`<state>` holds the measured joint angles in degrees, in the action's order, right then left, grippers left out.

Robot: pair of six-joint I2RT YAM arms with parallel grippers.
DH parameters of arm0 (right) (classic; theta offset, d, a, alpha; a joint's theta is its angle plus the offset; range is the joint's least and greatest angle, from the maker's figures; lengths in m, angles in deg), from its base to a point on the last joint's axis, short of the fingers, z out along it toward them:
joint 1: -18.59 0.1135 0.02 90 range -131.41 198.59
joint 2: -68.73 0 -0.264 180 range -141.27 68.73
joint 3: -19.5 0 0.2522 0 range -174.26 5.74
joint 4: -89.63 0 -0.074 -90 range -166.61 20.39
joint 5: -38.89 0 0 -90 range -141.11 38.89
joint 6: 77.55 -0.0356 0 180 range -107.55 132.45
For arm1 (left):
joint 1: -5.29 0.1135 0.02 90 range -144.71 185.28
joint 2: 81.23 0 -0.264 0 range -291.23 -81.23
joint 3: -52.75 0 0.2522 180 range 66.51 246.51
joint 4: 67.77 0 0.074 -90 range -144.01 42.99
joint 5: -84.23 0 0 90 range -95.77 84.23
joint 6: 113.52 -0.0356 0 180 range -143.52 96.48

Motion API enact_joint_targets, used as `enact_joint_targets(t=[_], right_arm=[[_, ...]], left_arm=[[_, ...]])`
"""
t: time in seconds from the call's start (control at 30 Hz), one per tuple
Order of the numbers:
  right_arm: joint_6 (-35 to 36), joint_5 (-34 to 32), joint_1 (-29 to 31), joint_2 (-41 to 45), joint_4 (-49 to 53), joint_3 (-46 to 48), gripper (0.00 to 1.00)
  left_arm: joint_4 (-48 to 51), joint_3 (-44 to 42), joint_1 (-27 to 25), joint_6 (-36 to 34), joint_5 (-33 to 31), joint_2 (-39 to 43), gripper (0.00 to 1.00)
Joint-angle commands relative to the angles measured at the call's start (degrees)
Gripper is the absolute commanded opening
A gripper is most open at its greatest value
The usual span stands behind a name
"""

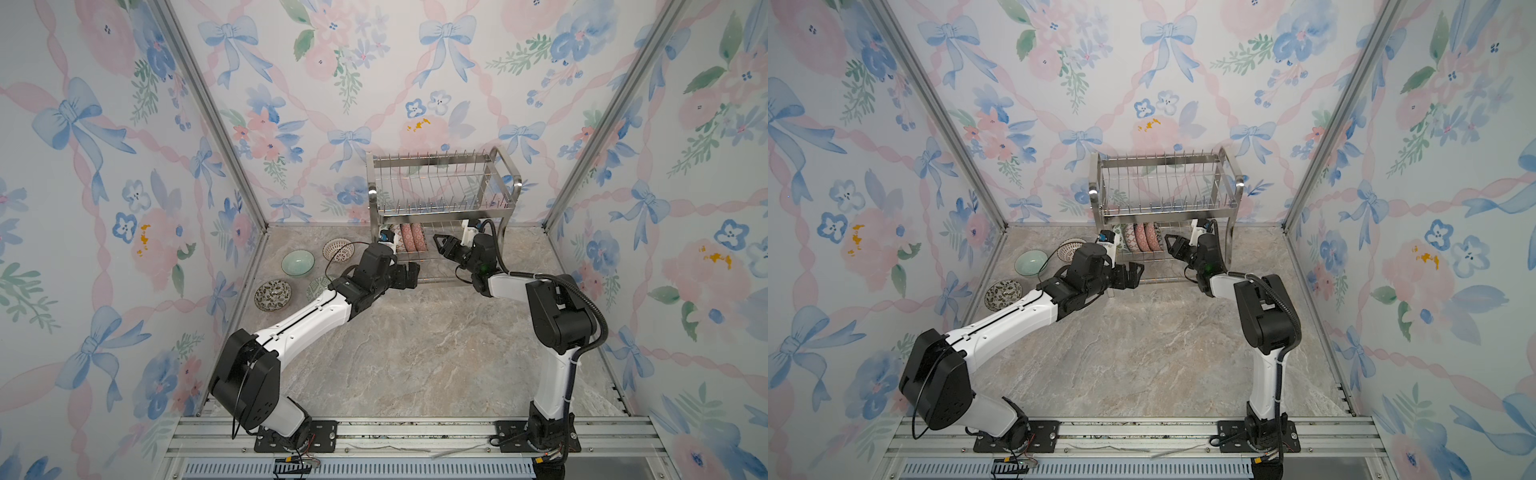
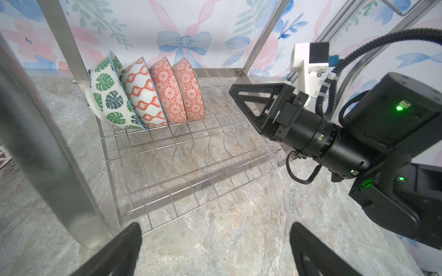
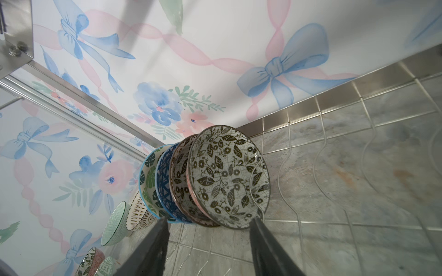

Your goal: Load the bowls into the dish rack

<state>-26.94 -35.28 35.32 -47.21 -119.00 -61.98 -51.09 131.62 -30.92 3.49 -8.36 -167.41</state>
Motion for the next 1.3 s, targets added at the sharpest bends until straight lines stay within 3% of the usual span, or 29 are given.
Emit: enact_joint_targets(t=[0.0,0.33,0.5,0.57,0.77,1.03,1.17,1.27], right_arm=[[2.70,-3.50,0.95,3.78,-2.09,3.30,0.59],[10.86,-10.06,7.44,14.12,3.80,12.17,0.68],[14.72,-13.38,9.95,19.48,12.03,13.00,0.83],[16.29,-14.93,10.88,21.70,15.42,13.59,0.99],[21.82,-20.82,16.84,28.51,29.69,13.86,0.96],[26.65,-34.00,31.25,33.07,45.73,8.85,0.97],[27.15,-35.51,34.68,31.56,49.19,6.29,0.96],[28.74,-37.86,36.36,30.13,51.97,4.03,0.97]], left_arm=[[-1.09,-2.19,1.16,0.60,0.19,2.27,0.98],[3.29,-2.10,3.00,2.37,-2.57,8.65,0.98],[6.97,-6.45,10.92,6.56,3.76,13.42,0.98],[8.28,-8.42,14.12,7.18,5.79,15.10,0.98],[14.46,-11.34,22.52,4.99,5.91,17.12,0.98],[15.80,-16.68,33.57,11.50,10.78,15.57,0.98],[16.31,-18.51,35.73,11.60,5.91,16.83,0.98],[16.46,-20.25,38.35,12.66,5.62,16.72,0.98]])
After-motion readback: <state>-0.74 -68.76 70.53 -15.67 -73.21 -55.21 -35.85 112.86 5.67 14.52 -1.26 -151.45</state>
